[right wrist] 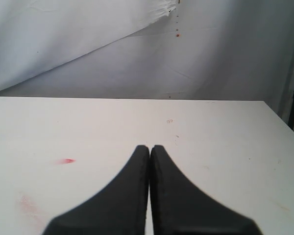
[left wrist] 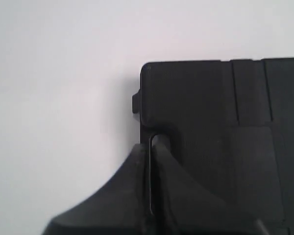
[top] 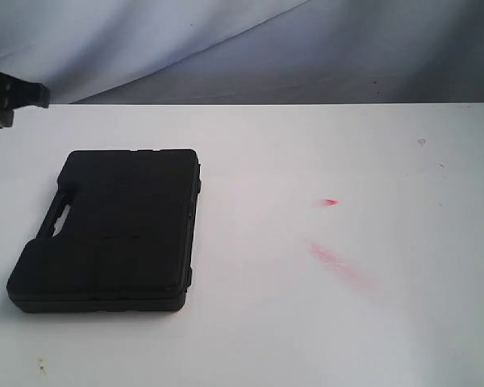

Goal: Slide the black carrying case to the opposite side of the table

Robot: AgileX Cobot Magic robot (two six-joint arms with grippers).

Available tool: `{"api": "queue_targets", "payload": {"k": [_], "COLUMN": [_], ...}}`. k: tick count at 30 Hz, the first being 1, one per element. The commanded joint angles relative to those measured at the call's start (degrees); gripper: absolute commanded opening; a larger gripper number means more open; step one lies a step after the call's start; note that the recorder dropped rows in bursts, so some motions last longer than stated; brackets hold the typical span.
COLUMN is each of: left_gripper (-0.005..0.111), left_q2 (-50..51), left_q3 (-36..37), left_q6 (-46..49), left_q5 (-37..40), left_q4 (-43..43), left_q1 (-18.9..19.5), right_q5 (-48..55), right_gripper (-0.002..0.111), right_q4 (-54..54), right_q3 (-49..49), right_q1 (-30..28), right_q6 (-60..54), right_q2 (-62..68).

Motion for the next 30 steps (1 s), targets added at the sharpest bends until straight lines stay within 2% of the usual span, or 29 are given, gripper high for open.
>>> {"api": "queue_targets", "payload": {"k": [1, 5, 8, 13, 18, 22, 27, 30], "left_gripper": [0.000, 0.000, 0.000, 0.000, 0.000, 0.000, 0.000, 0.000], "left_q2": [-6.45, -11.18, -16.72, -27.81, -37.46, -42.92, -48.63, -52.68], "left_q3": [0.20, 1.52, 5.92, 14.96, 21.00, 23.60, 25.65, 26.74], "left_q6": [0.84, 0.93, 2.02, 13.50, 25.96, 30.04, 29.81, 29.50], "left_q5": [0.08, -0.24, -5.03, -16.10, -21.70, -20.91, -15.03, -10.88], "left_q4": [-0.37, -0.33, -0.33, -7.67, -14.30, -16.04, -24.40, -26.24], "left_q1": [0.15, 0.15, 0.15, 0.15, 0.15, 0.15, 0.15, 0.15], "right_q5": [-0.01, -0.01, -0.01, -0.01, -0.01, -0.01, -0.01, -0.01], "right_gripper": [0.000, 0.000, 0.000, 0.000, 0.000, 0.000, 0.000, 0.000], "right_q4": [0.39, 0.39, 0.39, 0.39, 0.39, 0.39, 0.39, 0.39], "right_q3": [0.16, 0.16, 0.16, 0.16, 0.16, 0.16, 0.16, 0.16], "right_q1": [-0.17, -0.17, -0.17, -0.17, -0.17, -0.17, -0.17, -0.17], "right_q6": [0.28, 0.28, 0.28, 0.28, 0.28, 0.28, 0.28, 0.28], "right_q2": [-0.16, -0.16, -0.16, -0.16, -0.16, -0.16, -0.16, -0.16]}}
